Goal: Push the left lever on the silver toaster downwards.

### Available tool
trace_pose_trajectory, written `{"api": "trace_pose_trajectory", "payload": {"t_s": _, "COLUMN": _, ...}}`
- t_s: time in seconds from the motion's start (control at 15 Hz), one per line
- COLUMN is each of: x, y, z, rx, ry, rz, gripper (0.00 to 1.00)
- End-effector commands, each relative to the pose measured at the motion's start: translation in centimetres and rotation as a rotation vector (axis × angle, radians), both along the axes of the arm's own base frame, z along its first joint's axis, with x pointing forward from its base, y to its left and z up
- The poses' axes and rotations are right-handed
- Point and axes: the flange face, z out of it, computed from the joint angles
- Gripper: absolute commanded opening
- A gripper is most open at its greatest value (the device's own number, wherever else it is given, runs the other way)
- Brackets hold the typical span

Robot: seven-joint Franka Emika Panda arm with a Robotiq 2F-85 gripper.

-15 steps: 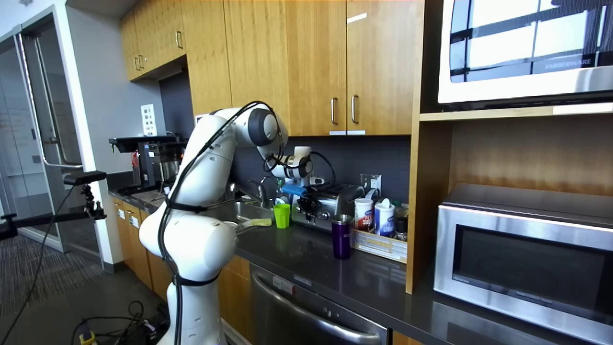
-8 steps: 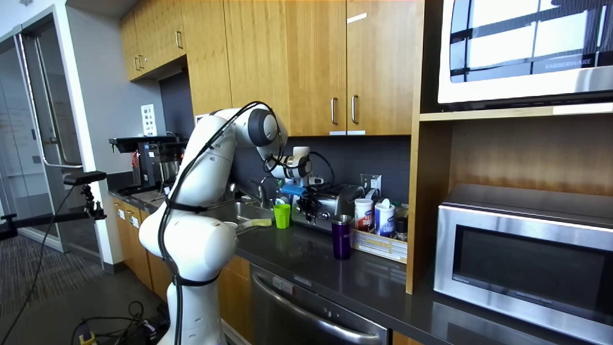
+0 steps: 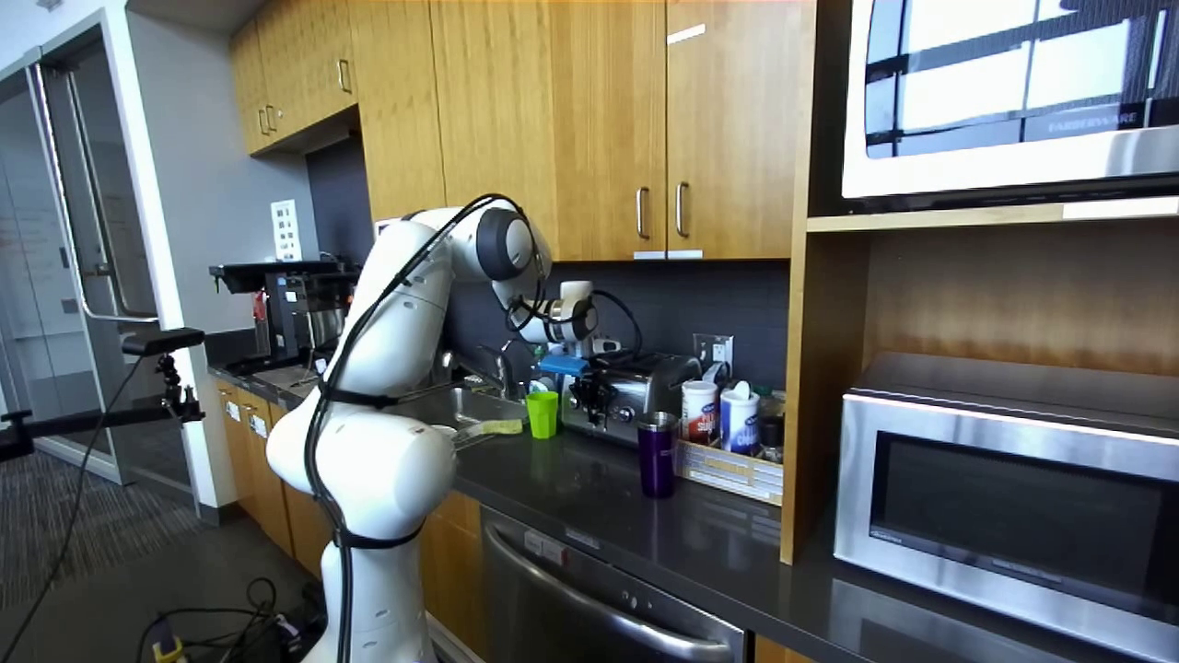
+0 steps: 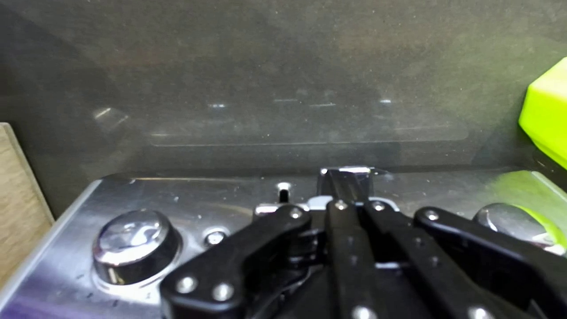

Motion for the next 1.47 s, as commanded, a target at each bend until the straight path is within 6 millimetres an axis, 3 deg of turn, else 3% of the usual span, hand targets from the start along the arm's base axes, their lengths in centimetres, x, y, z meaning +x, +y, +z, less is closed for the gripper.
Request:
{"api": "trace_pose_trajectory", "payload": {"t_s": 0.0, "x": -1.4, "y": -1.7, "z": -3.2, "rx": -0.072, "ry": 0.054, "rz": 0.025, "gripper": 0.0}}
{"api": "trace_pose_trajectory", "payload": {"t_s": 0.4, "x": -3.2, "y": -0.6, "z": -0.3, "rx": -0.082, "ry": 0.011, "rz": 0.07, "gripper": 0.0}}
{"api": "trace_pose_trajectory", "payload": {"t_s": 0.67, "x": -5.2, "y": -0.3, "z": 0.5, "rx": -0.092, "ry": 0.013, "rz": 0.098, "gripper": 0.0}}
{"api": "trace_pose_trajectory", "payload": {"t_s": 1.07, "x": -8.6, "y": 0.1, "z": 0.4, "rx": -0.092, "ry": 0.042, "rz": 0.131, "gripper": 0.0}}
{"api": "trace_pose_trajectory", "payload": {"t_s": 1.4, "x": -12.4, "y": 1.3, "z": 3.3, "rx": -0.049, "ry": 0.039, "rz": 0.155, "gripper": 0.0}}
